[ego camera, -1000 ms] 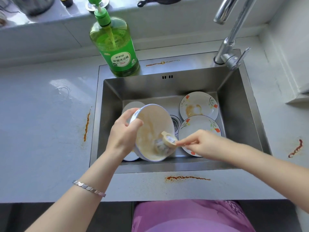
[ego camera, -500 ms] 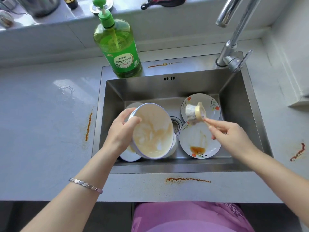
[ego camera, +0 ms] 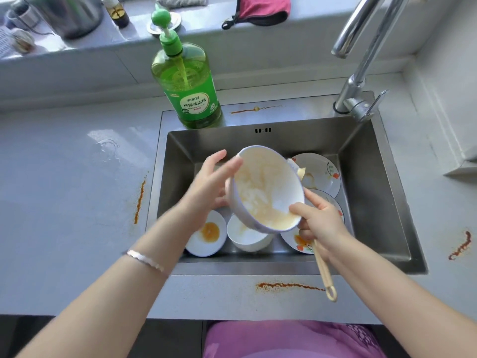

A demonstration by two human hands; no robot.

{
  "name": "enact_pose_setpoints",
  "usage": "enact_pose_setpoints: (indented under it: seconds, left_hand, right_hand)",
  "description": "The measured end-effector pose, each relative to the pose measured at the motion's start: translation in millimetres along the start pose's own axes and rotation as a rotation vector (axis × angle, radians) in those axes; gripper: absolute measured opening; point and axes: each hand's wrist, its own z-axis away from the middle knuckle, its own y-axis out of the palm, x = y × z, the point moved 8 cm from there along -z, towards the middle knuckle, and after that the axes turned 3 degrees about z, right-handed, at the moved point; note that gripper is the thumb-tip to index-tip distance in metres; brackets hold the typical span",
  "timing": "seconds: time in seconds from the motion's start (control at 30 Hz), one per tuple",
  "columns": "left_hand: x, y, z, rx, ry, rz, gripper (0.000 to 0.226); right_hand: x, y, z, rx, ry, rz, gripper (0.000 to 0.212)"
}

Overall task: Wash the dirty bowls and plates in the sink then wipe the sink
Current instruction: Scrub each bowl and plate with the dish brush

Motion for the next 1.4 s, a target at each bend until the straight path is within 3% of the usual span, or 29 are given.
enact_pose_setpoints:
  seconds: [0.13,0.23,0.33,0.47,0.53,0.6,0.67,0.7,0.8,0.87,1.03,1.17,1.33,1.4]
  left_hand:
    - [20,31,25,-0.129,0.26,0.142,0.079]
    - [30,48,34,-0.239,0.328,0.284,0.083]
    - [19,37,36,-0.38,0.407,0.301,0.061]
    - [-2,-2,20,-0.416,0.381,0.076,0.045]
    - [-7,-10,13,-0.316,0.352,-0.092,0.045]
    - [-6,-10,11,-0.237,0.322,-0.233,0.048]
    - [-4,-4,13,-0.193,0.302,-0.303,0.049]
    - [-4,1,14,-0.176,0.306,-0.317,0.05]
    - [-2,5,15,-0.165,0.29,-0.308,0.045]
    - [3,-4,14,-0.176,0.268,-0.212,0.04]
    - [7,-14,17,-0.16,0.243,-0.206,0.04]
    - [6,-7,18,-0.156,0.239,-0.233,0.04]
    - [8,-12,15,-0.147,0.209,-0.36,0.038]
    - [10,-1,16,-0.118,0.205,-0.379,0.04]
  right_hand:
    - [5,-1,1,-0.155,-0.014,-0.116,0.06]
    - [2,15,5,-0.137,-0.004,-0.198,0.058]
    - [4,17,8,-0.078,-0.033,-0.136,0.051]
    - [47,-23,18,-0.21,-0.356,0.284,0.037]
    - [65,-19,27,-0.057,-0.476,0.534,0.034]
    - [63,1,33,0.132,-0.533,0.93,0.035]
    - [50,17,36,0.193,-0.543,1.305,0.036]
    - [43,26,38,0.216,-0.539,1.349,0.037]
    - [19,51,45,0.501,-0.322,0.989,0.037]
    - [20,49,45,0.572,-0.216,0.857,0.036]
    - [31,34,34,0.51,-0.175,1.063,0.03]
    - [16,53,45,0.628,-0.095,0.889,0.033]
    - [26,30,34,0.512,-0.192,1.168,0.031]
    - [18,43,44,0.57,-0.196,1.127,0.031]
